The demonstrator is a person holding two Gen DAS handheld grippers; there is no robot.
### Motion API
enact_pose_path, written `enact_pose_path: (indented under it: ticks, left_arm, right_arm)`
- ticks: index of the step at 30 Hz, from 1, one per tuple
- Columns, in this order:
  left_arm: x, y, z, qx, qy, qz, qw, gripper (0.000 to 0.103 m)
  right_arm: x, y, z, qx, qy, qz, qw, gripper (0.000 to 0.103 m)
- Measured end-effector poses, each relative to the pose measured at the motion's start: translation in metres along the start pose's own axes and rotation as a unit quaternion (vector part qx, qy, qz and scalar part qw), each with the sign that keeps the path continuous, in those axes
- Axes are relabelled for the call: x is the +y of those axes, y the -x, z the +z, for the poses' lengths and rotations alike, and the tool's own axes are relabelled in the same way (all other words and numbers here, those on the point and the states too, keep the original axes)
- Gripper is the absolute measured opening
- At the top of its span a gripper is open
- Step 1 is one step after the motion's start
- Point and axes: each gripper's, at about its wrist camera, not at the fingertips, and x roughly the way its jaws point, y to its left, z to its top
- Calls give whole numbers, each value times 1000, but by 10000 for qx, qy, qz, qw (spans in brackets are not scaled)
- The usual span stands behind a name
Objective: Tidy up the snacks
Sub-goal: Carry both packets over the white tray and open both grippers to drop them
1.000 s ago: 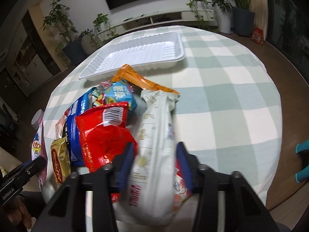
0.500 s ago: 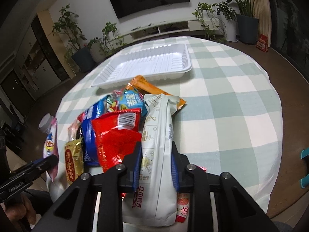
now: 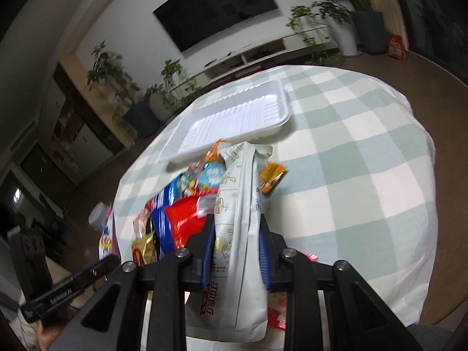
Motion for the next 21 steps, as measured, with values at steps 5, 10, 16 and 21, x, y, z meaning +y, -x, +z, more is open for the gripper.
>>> enact_pose_path:
  ticks: [5,10,16,21]
  left_arm:
    - [10,15,29,-215,39,-4,9998,22]
    - [20,35,95,-638,-63,144,9978,22]
    - [11,-6,185,-578,-429,210,9972,22]
    - [-3,-80,235,-233,-805,230,9962,22]
  right_arm:
    - [-19,18,29,-361,-275,-189,9988,28]
    - [-46,32,88,-934,-729,-434,9920,28]
    - [-32,20,163,-1540,-599,-493,9850,28]
    - [7,-38,198,-1466,71,-507,9879,28]
